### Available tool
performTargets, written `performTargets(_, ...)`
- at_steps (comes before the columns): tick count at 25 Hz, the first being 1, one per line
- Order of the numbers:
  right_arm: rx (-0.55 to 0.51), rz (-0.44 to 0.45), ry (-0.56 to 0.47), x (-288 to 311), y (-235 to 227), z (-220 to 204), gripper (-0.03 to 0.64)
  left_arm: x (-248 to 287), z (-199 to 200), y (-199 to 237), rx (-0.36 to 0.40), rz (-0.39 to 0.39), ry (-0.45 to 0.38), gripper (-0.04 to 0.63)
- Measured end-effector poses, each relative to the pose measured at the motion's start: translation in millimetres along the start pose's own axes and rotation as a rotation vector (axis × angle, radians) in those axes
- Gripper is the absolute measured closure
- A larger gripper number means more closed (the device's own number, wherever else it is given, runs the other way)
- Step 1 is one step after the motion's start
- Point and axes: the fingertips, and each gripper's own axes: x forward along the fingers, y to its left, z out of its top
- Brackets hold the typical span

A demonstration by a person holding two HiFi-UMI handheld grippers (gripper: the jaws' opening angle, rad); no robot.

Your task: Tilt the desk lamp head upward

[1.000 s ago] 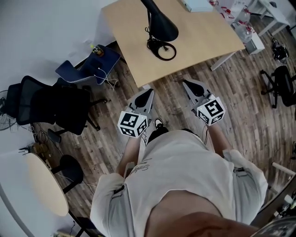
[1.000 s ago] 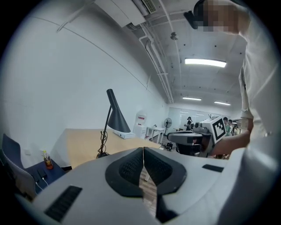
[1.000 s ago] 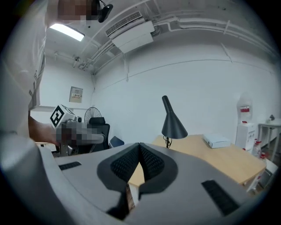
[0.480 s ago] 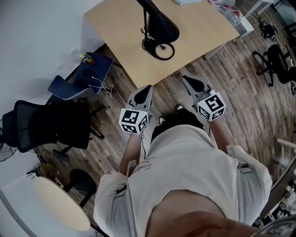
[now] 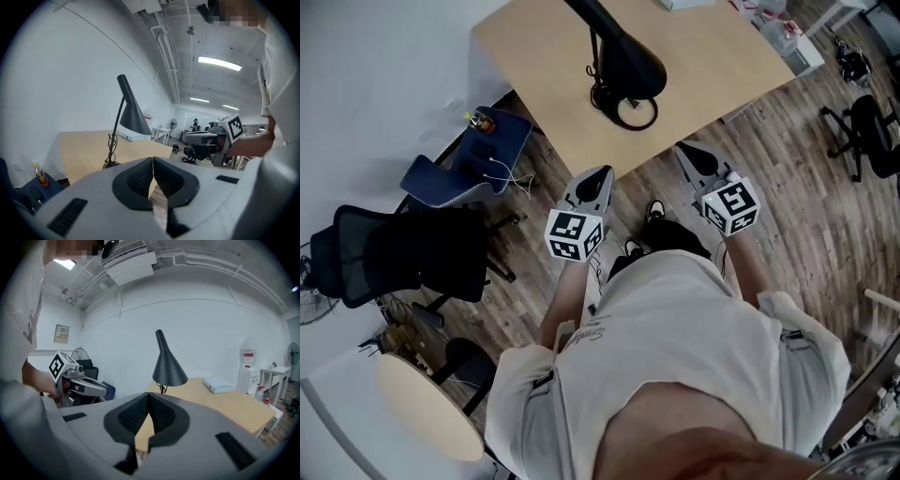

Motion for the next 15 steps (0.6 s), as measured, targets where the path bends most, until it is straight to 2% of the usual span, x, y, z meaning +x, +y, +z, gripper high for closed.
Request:
performTargets(6, -0.009, 0.029, 0.007, 25, -37, -7, 0.621, 52, 4, 15, 0.030, 0.032, 0.037, 0.580)
performTargets(11, -0.036, 0.070, -0.006, 49, -65, -13, 0.621, 103, -17, 44, -0.040, 0.094, 0.059, 0.580)
performTargets(15, -0.045, 0.093, -0.005, 69, -87, -20, 0.621, 143, -40, 59, -0.044, 0.109, 0.117, 0.580)
